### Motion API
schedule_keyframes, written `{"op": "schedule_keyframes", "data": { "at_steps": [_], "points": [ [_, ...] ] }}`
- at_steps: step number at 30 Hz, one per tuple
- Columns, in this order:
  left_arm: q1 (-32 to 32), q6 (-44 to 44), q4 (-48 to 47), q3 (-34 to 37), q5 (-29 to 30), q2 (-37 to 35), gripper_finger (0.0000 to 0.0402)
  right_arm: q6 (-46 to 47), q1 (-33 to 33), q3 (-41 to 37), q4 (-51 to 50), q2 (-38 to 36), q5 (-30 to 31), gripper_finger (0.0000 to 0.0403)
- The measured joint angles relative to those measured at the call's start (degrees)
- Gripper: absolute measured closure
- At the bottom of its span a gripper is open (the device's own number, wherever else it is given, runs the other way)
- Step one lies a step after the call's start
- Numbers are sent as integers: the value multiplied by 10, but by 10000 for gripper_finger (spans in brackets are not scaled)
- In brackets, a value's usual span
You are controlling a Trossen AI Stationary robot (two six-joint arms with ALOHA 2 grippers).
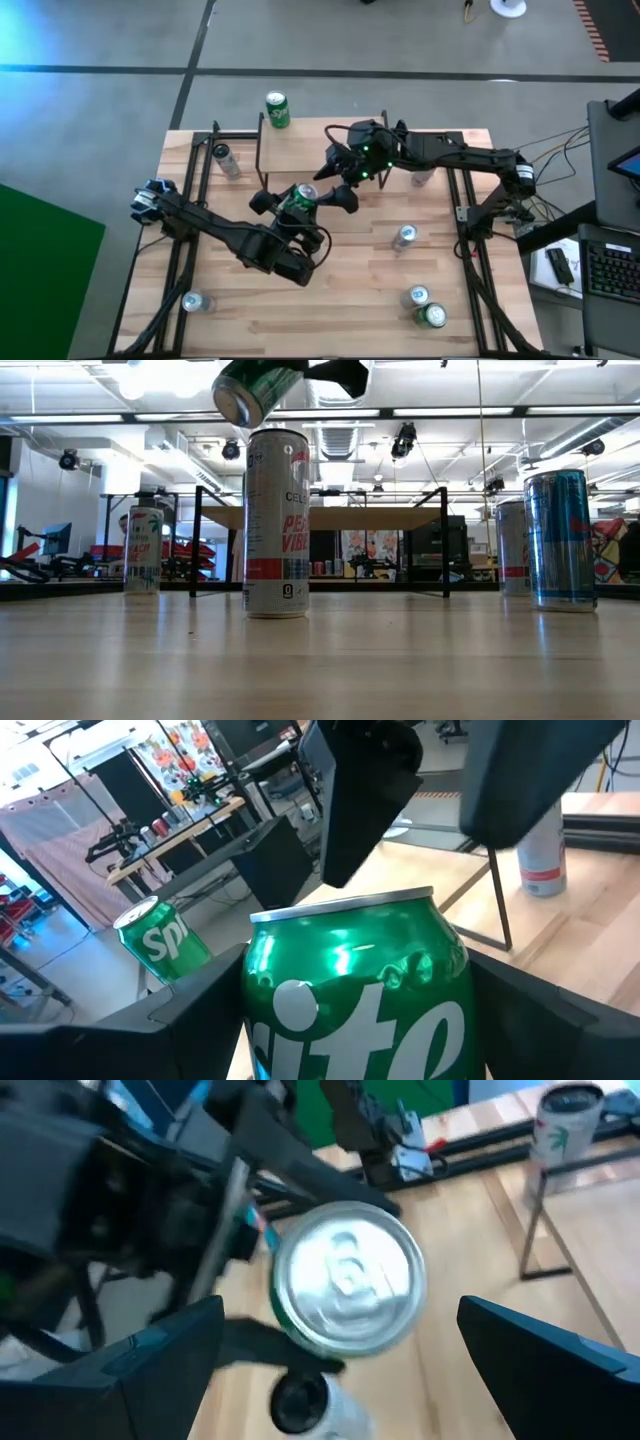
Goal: Place canned beverage on shelf
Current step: Put the left green soda can on the shelf aligned with other green soda cans
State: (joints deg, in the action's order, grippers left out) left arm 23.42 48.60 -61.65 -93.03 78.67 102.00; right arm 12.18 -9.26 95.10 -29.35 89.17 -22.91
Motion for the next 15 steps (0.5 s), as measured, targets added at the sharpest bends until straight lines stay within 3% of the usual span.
{"op": "schedule_keyframes", "data": {
  "at_steps": [10, 15],
  "points": [
    [-8, -4, 29, 0, 15, 0, 95, 12, 0, 2, 22, 30, -1, 11],
    [-12, -13, 42, 0, 18, 0, 95, 12, 0, 15, 20, 60, -48, 11]
  ]
}}
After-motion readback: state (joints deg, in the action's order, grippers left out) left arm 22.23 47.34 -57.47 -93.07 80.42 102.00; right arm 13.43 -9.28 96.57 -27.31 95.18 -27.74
